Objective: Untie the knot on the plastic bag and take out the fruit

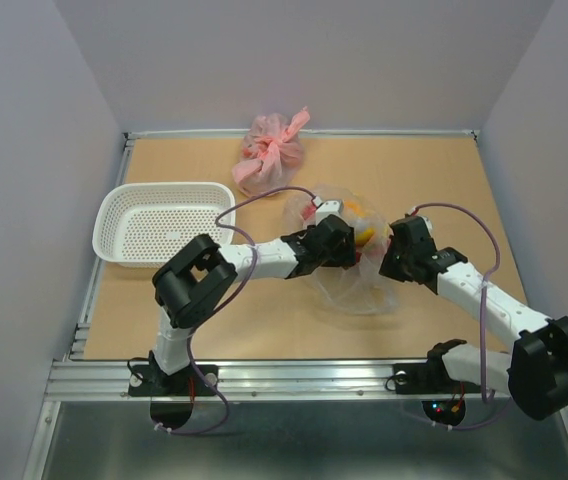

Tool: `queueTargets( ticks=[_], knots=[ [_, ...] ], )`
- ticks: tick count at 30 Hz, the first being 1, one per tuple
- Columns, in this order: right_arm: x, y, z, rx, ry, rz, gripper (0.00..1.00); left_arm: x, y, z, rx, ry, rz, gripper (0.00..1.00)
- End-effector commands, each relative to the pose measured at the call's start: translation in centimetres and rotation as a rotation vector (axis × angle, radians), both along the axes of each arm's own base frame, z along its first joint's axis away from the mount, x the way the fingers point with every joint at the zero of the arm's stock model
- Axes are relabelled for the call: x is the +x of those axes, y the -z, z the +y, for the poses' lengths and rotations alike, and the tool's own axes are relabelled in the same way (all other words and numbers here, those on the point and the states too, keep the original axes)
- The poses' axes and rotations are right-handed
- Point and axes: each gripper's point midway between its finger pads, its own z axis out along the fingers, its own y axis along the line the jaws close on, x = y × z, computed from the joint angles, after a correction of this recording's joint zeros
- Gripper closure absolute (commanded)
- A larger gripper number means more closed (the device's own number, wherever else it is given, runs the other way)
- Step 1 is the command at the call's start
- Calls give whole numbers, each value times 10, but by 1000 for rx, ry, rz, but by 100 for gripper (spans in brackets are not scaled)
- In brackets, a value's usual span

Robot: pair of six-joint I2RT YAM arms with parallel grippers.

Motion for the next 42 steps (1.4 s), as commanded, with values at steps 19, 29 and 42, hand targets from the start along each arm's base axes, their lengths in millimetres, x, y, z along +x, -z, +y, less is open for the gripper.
queueTargets(
  ticks=[19,29,42],
  knots=[
    [7,0,2,15,-13,-71,100,14,-10,-9,26,-18,-50,99],
    [25,-9,-17,-91,32,-112,100,6,-97,29,-30,99,-232,100],
    [50,-26,-21,-150,31,-145,100,-96,-198,30,-309,768,-329,100]
  ],
)
